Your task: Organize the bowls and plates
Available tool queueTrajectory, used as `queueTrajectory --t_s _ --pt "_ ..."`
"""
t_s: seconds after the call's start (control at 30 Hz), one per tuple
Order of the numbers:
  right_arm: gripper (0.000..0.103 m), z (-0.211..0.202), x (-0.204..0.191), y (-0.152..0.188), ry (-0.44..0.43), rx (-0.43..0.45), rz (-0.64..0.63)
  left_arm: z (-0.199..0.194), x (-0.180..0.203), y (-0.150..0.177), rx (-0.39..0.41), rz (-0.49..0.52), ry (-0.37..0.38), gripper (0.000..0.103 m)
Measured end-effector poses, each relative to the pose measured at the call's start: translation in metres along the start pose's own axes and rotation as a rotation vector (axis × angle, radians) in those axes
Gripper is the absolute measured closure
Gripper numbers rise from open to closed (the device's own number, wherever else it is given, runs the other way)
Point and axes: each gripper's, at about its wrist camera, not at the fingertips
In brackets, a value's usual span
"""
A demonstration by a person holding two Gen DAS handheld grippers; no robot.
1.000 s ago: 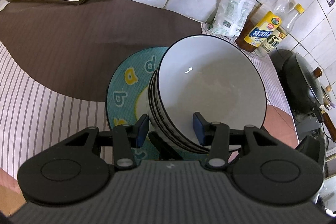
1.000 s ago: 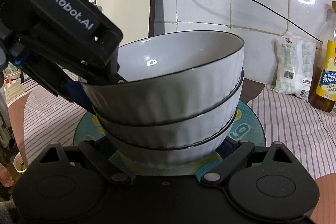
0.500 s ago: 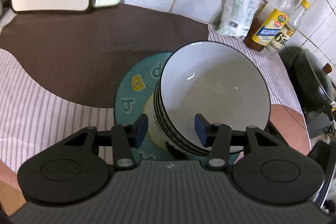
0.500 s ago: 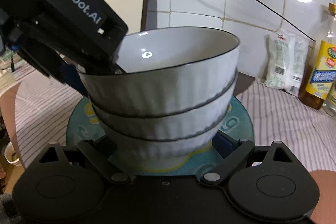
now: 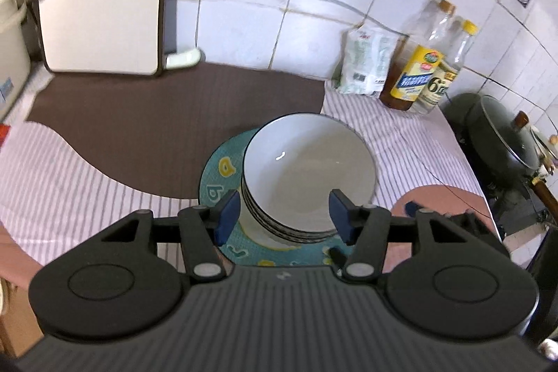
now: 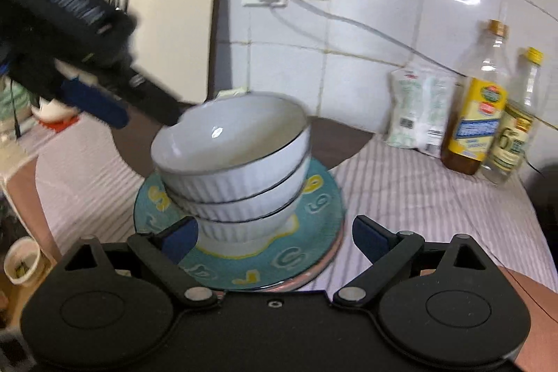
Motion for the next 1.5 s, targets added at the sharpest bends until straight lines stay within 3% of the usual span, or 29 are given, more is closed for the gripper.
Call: queueTrajectory --t_s 0.4,0.53,0.63,0.7,0.83,1.0,1.17,1.5 --pt "0.006 -0.083 0.029 -0.048 0.048 0.087 0.150 -0.072 0.022 -0.001 0.076 0.034 -0.055 0.038" --pt "0.006 -0.095 0.035 -0.064 0.088 0.069 0.184 -0.088 0.033 -0.001 0.079 0.052 -0.061 0.034" --pt "0.006 -0.102 0.038 -0.072 0.088 0.004 0.229 -0.097 0.042 0.002 0.081 0.063 -0.072 0.031" --pt "0.005 -0.108 0.036 -0.075 0.124 -0.034 0.240 -0.102 0.048 0.005 0.081 0.074 -0.081 0.016" --pt "0.003 -0.126 0.024 -0.074 0.236 -0.050 0.163 -0.112 0.056 0.009 0.098 0.090 -0.106 0.008" --pt "0.002 -0.150 0.026 -0.069 0.235 -0.043 0.177 -0.124 0.061 0.016 0.128 0.047 -0.165 0.007" --pt "0.002 -0.164 0.030 -0.061 0.255 -0.036 0.183 -0.131 0.060 0.025 0.142 0.025 -0.164 0.007" --pt "0.002 -0.170 0.024 -0.040 0.279 -0.076 0.165 -0.128 0.078 0.039 0.074 0.118 -0.211 0.007"
Point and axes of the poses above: each gripper's, at about its wrist camera, not at the fingertips, and z roughly the way its jaws point, x to its right, y to its underside, and after that the axes turned 13 degrees about z, right-handed
